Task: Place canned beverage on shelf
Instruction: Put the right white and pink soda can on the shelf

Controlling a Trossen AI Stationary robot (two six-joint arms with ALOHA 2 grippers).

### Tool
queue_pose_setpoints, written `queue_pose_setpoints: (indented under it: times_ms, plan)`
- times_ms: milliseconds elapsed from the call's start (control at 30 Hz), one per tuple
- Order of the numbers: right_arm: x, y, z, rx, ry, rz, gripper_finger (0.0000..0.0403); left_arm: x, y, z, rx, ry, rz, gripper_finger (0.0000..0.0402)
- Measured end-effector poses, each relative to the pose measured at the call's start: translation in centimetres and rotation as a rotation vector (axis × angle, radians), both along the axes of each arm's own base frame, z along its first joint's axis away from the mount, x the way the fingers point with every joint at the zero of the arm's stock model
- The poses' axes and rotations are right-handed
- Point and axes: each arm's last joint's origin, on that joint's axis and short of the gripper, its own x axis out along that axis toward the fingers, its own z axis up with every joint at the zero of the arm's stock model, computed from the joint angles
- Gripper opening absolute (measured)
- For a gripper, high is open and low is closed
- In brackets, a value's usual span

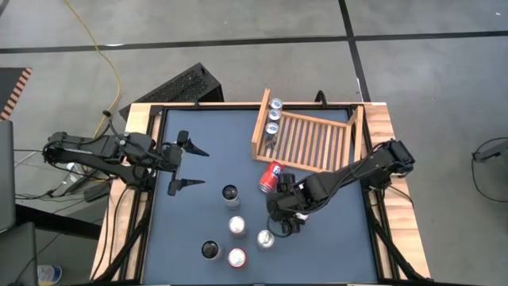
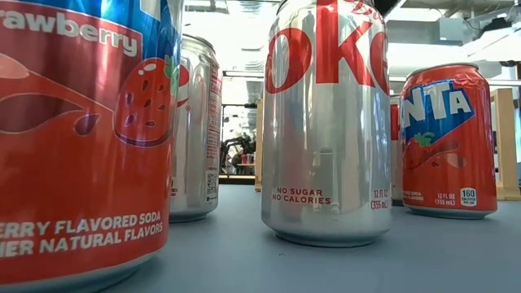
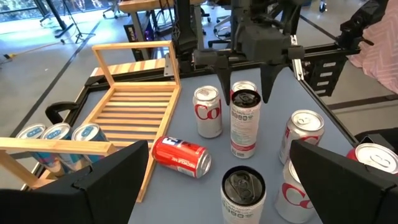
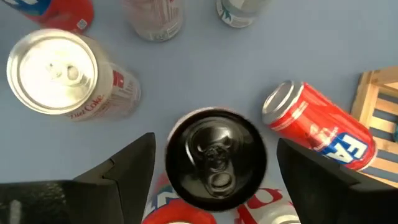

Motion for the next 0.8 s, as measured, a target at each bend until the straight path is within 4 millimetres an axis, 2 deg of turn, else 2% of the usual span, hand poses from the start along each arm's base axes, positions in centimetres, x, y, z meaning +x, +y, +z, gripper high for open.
queue_pose_setpoints:
  times_ms: [133, 800]
  plan:
    - [-0.09, -0.21, -0.68, -0.005, 0.020, -0.003, 0.0310, 0.00, 0.00, 0.00, 0.000, 0.000, 0.000, 0.0380]
    - [0.51, -0.63, -0.57, 0.038, -0.006, 0.023, 0.0274, 0.00, 0.00, 0.00, 0.000, 0.000, 0.000, 0.0380]
